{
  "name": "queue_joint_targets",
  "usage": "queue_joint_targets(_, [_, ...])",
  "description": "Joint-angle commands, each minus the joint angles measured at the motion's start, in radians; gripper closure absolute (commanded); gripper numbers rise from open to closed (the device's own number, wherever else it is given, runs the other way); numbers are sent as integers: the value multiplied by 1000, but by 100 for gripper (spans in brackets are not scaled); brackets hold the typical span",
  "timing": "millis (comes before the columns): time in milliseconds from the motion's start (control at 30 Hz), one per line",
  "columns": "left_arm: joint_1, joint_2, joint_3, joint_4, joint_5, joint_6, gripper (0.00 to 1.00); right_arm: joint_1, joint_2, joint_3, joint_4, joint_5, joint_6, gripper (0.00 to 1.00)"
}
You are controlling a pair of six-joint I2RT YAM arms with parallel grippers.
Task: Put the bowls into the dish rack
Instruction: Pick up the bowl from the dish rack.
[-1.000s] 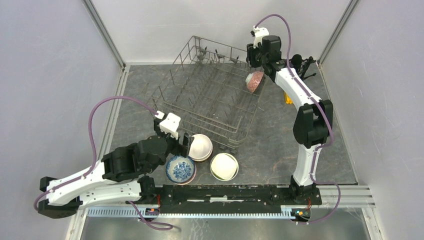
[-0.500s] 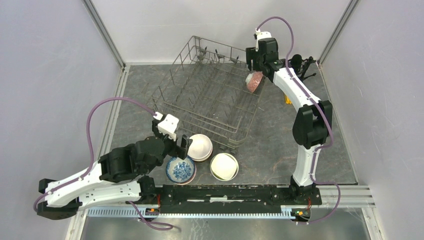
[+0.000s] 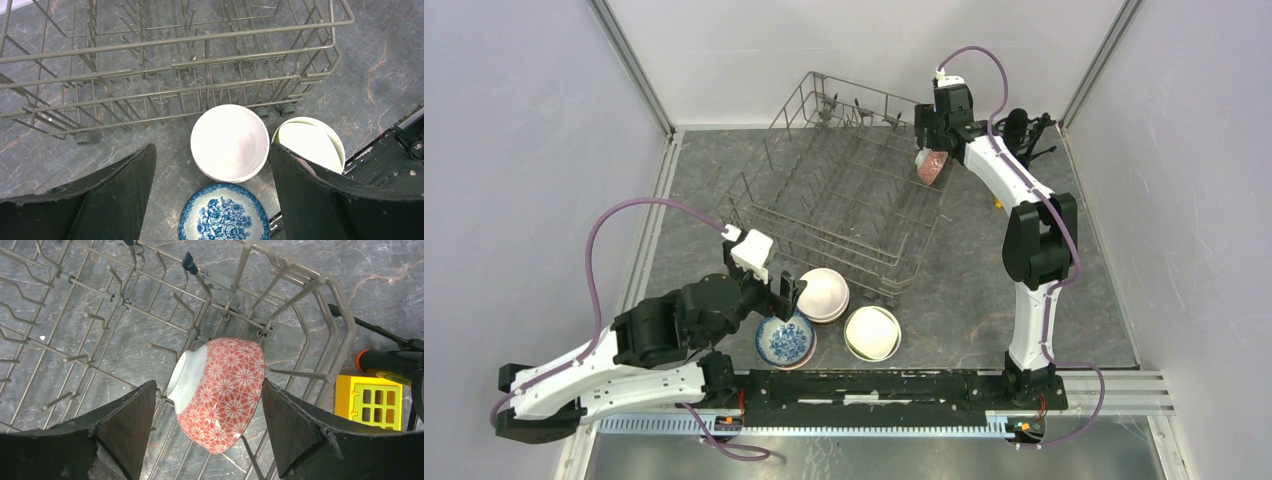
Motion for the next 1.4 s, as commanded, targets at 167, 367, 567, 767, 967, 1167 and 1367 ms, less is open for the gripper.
queue_joint_targets(167, [27,8,35,7,42,-23,10,3,-20,-23,2,9,91,11])
queue_joint_targets(367, [49,10,35,7,63,-23,10,2,-46,-60,-22,52,117,2])
queue_joint_targets(567, [71,11,31,14,91,-25,10,2,-14,-21,-80,53,176,2])
queue_joint_targets(767, [78,20,31,14,95,-25,10,2,19,11,-94,-8,222,2])
queue_joint_targets(967, [85,27,29,15,100,-24,10,3,43,8,-59,-124,264,2])
queue_joint_targets(1167, [91,41,30,15,106,-25,10,0,48,1,-11,-209,299,2])
queue_joint_targets(1367, [97,46,29,15,106,-23,10,-17,37,-44,68,-293,326,2])
